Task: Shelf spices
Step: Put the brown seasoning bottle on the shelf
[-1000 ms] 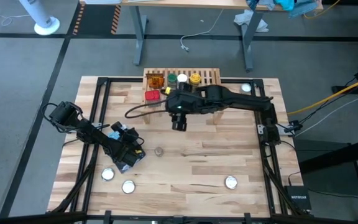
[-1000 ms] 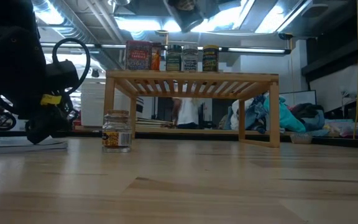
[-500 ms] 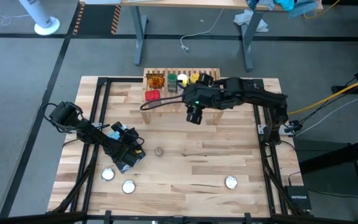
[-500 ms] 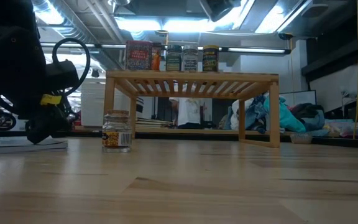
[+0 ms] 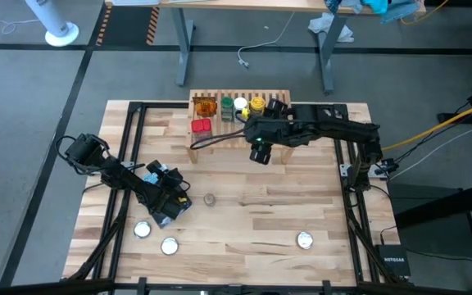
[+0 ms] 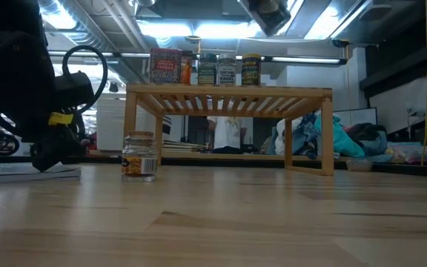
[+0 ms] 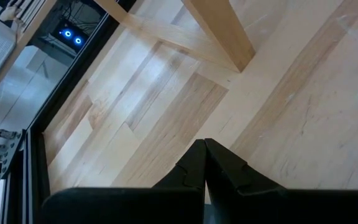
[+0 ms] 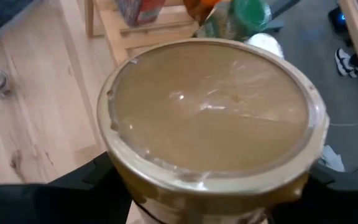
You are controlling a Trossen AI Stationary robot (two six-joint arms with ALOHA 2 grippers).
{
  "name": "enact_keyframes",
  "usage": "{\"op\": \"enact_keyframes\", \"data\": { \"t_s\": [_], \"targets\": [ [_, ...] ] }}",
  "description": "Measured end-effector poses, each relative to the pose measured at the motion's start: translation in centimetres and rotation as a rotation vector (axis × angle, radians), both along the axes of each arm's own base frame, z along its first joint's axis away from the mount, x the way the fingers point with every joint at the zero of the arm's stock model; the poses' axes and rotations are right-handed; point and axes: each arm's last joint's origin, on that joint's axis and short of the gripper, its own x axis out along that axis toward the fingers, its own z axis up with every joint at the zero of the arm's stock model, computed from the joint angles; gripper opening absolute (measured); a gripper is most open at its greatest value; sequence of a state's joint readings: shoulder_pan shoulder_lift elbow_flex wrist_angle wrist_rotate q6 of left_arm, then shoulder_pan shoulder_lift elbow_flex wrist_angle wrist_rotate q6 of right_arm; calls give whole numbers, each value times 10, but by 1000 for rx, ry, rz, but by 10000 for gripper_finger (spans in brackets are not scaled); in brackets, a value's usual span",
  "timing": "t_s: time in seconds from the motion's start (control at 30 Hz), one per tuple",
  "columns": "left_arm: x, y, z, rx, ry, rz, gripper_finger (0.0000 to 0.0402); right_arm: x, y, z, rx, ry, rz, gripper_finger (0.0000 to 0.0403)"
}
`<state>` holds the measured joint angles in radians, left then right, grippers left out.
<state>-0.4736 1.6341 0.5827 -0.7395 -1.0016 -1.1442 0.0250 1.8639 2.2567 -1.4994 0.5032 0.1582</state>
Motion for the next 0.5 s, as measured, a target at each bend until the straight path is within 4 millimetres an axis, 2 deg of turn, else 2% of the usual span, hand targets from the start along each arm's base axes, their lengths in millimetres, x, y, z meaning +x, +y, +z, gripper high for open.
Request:
{"op": "enact_keyframes", "data": {
  "t_s": [0.17, 0.5],
  "targets": [
    [0, 0, 0, 0, -1, 0, 0, -2, -2, -18, 22, -39, 2, 283],
    [0, 0, 0, 1, -1, 0, 0, -54, -21, -61, 27, -337, -16, 283]
  ]
}}
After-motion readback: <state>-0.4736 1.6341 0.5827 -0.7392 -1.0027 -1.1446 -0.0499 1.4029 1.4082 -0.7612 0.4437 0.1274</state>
